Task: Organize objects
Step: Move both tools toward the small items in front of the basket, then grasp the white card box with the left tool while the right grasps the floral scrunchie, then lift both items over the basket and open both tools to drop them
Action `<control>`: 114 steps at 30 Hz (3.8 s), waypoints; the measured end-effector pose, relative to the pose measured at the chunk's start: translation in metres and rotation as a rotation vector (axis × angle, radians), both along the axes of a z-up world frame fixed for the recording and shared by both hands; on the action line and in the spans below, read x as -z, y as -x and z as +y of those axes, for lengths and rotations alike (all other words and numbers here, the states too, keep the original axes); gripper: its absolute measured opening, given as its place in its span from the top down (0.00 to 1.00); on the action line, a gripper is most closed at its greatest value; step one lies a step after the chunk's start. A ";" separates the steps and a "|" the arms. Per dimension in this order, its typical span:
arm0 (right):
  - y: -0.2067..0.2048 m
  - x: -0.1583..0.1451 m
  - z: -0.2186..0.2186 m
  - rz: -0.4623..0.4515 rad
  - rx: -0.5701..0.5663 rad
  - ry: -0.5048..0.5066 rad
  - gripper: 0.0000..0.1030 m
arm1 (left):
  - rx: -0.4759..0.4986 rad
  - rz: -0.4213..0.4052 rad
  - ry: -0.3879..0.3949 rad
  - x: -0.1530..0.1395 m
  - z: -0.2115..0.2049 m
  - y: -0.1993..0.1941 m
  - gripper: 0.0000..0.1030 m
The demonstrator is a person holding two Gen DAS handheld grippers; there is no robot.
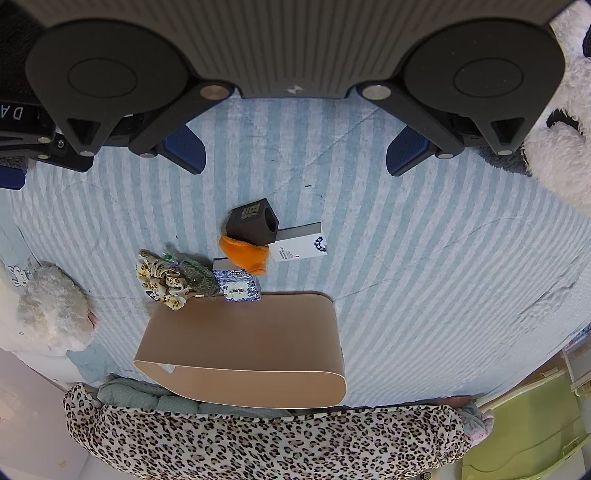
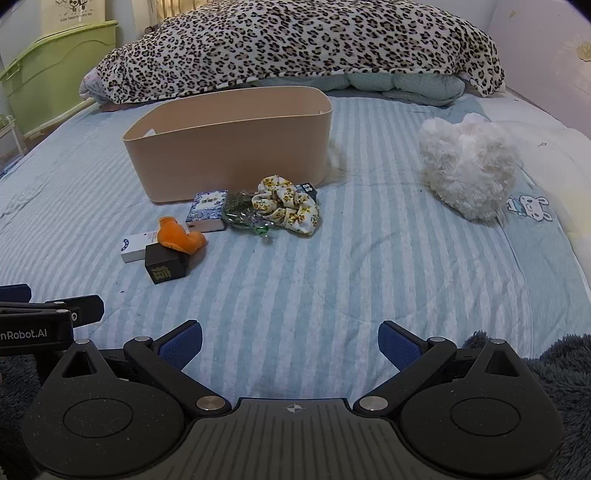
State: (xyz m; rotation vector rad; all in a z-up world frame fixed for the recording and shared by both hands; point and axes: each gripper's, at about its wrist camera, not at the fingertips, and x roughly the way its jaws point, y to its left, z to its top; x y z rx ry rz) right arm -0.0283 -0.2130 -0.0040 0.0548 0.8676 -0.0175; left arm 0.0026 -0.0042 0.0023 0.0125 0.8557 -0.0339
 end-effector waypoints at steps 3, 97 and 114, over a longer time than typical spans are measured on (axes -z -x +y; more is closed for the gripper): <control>0.000 0.000 -0.001 0.001 0.004 -0.001 0.00 | 0.003 0.000 0.004 0.000 0.000 0.000 0.00; -0.176 0.062 -0.006 0.131 -0.287 0.100 0.89 | 0.537 0.168 -0.096 0.074 0.005 -0.174 0.64; -0.150 -0.011 -0.025 -0.035 -0.204 0.065 0.91 | 0.387 0.027 -0.083 0.009 0.024 -0.146 0.69</control>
